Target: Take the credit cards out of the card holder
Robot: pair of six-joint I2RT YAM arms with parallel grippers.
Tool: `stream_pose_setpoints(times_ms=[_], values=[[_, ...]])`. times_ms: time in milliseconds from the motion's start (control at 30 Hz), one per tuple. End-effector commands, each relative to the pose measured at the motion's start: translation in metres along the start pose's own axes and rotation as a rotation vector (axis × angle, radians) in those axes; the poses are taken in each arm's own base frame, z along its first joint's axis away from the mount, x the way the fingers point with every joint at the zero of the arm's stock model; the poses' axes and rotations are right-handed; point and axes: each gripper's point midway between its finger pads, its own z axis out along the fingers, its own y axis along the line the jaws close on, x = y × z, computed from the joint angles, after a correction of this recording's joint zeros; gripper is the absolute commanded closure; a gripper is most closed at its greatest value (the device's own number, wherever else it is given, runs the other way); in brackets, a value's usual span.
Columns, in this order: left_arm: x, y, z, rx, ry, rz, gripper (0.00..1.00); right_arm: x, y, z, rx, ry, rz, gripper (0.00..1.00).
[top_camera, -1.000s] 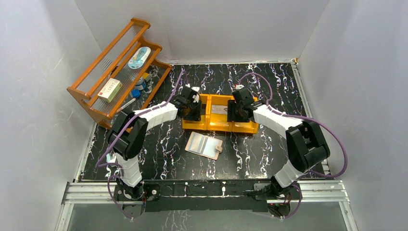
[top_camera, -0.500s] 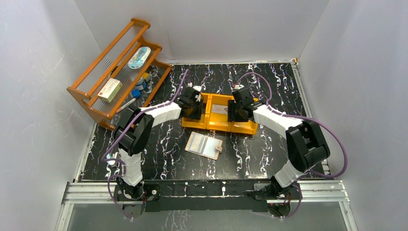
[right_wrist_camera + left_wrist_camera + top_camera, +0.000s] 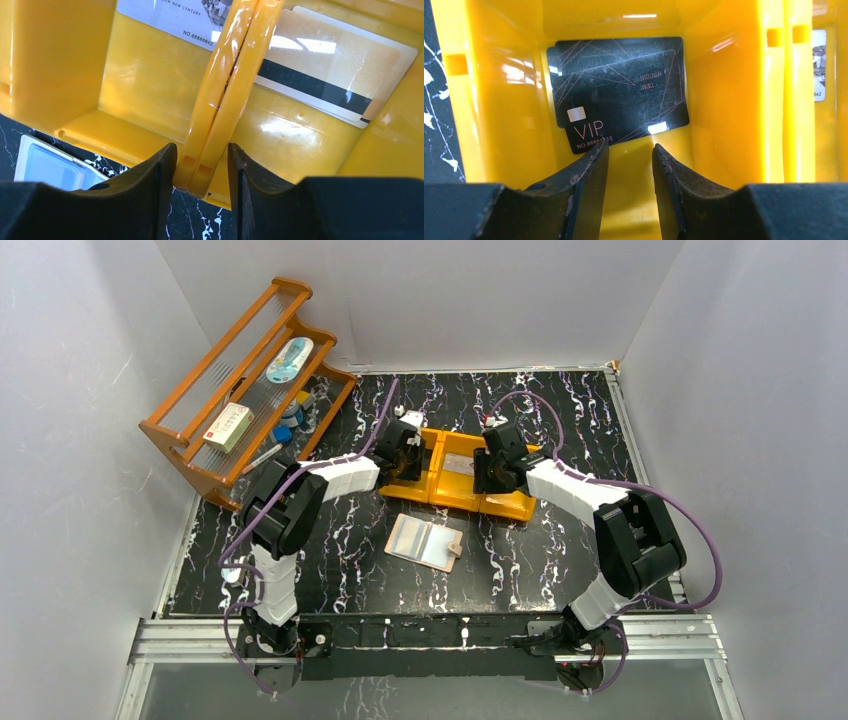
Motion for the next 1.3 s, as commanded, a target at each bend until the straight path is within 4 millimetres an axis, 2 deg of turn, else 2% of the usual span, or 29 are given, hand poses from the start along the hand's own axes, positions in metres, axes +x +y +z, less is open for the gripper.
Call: stream_pose_setpoints(times_ms=[0, 233, 400, 633, 800, 933, 1067, 1133, 1267], values=[[-0.021, 0.001, 0.006, 0.009, -0.097, 0.04, 0.63, -0.001, -0.008, -0.008, 0.022, -0.019, -0.031, 0.52], [-0.014, 0.0, 0.02, 0.011, -0.068, 0.071, 0.62, -0.002, -0.008, -0.012, 0.017, -0.031, -0.039, 0.56], [-0.017, -0.003, 0.015, 0.027, -0.065, 0.078, 0.6, -0.004, -0.006, -0.013, 0.011, -0.037, -0.039, 0.56], [-0.044, -0.008, -0.016, 0.051, -0.121, 0.061, 0.55, -0.017, -0.003, -0.011, 0.0, -0.059, -0.083, 0.56], [-0.06, -0.004, -0.034, 0.031, -0.158, 0.069, 0.53, -0.028, 0.002, -0.013, -0.012, -0.075, -0.095, 0.55], [-0.066, -0.003, -0.043, 0.022, -0.164, 0.07, 0.52, -0.033, 0.006, -0.016, -0.026, -0.089, -0.107, 0.54], [-0.074, 0.001, -0.063, 0.007, -0.193, 0.043, 0.52, -0.04, 0.009, -0.018, -0.048, -0.12, -0.147, 0.53], [-0.078, 0.003, -0.076, 0.001, -0.203, 0.028, 0.5, -0.045, 0.006, -0.022, -0.022, -0.119, -0.151, 0.5], [-0.079, 0.01, -0.108, -0.011, -0.22, 0.0, 0.45, -0.057, -0.002, -0.039, 0.038, -0.142, -0.124, 0.35]])
